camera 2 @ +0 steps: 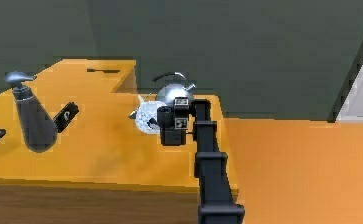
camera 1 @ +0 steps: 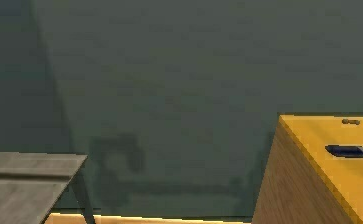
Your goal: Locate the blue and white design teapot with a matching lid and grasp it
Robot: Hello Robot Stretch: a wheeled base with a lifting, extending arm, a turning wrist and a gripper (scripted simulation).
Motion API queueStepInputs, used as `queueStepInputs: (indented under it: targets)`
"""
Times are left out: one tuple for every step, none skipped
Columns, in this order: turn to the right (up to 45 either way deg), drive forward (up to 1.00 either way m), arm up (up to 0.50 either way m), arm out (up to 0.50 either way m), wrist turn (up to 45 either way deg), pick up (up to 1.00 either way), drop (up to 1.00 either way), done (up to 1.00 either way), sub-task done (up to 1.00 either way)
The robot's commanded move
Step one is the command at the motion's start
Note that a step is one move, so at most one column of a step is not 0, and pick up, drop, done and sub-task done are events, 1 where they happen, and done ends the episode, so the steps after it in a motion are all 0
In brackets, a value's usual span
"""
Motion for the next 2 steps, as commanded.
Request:
queueStepInputs:
  targets:
    - [0.0,0.00,0.10,0.00,0.0,0.00,0.00,0.00,0.00]
    - [0.0,0.00,0.00,0.00,0.0,0.00,0.00,1.00,0.00]
